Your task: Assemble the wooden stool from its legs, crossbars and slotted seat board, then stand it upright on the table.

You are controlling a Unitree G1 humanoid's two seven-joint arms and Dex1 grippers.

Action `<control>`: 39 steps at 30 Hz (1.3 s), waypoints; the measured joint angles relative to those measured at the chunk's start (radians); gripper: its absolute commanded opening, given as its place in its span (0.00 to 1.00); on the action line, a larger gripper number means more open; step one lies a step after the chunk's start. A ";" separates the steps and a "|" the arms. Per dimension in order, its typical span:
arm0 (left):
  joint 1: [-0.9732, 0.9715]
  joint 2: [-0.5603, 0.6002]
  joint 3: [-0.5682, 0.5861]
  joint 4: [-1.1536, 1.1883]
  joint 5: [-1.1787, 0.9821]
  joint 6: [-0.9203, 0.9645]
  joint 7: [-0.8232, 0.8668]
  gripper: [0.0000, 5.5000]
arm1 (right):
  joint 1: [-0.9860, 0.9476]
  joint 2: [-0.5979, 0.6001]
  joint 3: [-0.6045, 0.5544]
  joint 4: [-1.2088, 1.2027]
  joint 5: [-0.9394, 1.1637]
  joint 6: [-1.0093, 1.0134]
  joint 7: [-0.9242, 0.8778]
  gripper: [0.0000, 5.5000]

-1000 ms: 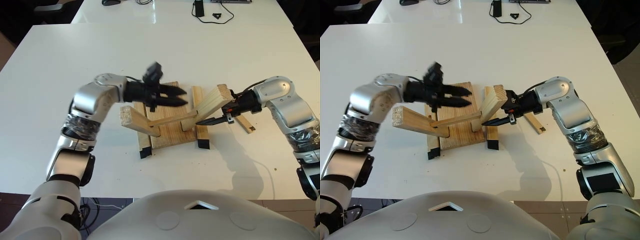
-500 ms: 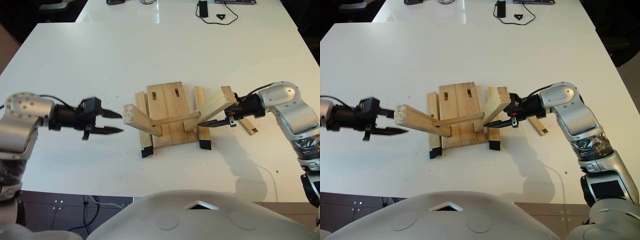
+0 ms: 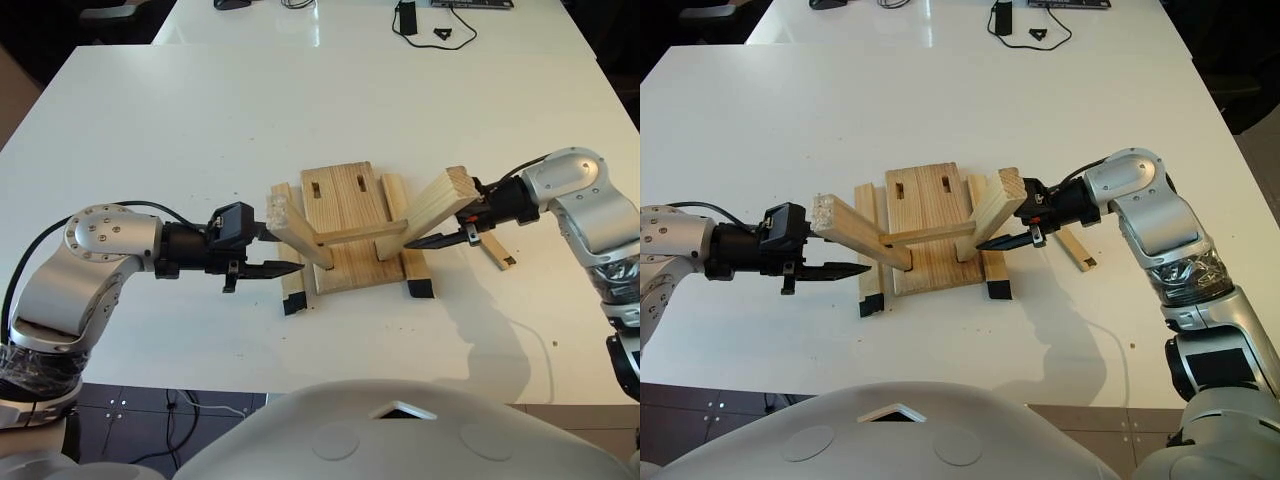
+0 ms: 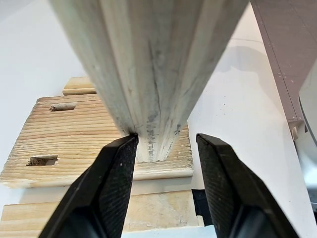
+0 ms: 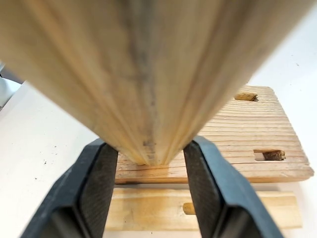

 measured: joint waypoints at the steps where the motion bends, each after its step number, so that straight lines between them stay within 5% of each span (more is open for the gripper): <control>1: -0.001 -0.001 -0.017 -0.001 0.012 -0.001 0.002 0.40 | -0.011 0.007 0.008 0.016 -0.008 -0.003 0.008 0.37; 23: -0.087 -0.067 -0.171 0.068 0.155 0.059 0.014 0.40 | -0.020 0.041 0.038 0.044 -0.070 -0.028 -0.011 0.37; 30: -0.022 -0.036 -0.181 0.109 0.208 -0.104 -0.020 0.59 | 0.032 0.053 0.028 -0.028 -0.106 -0.037 -0.067 0.37; 33: -0.021 -0.044 -0.186 0.126 0.232 -0.149 -0.012 0.68 | 0.038 0.055 0.015 -0.035 -0.108 -0.037 -0.081 0.48; 39: -0.018 -0.042 -0.174 0.160 0.246 -0.232 -0.002 0.68 | 0.049 0.026 -0.034 -0.043 -0.115 -0.045 -0.086 0.48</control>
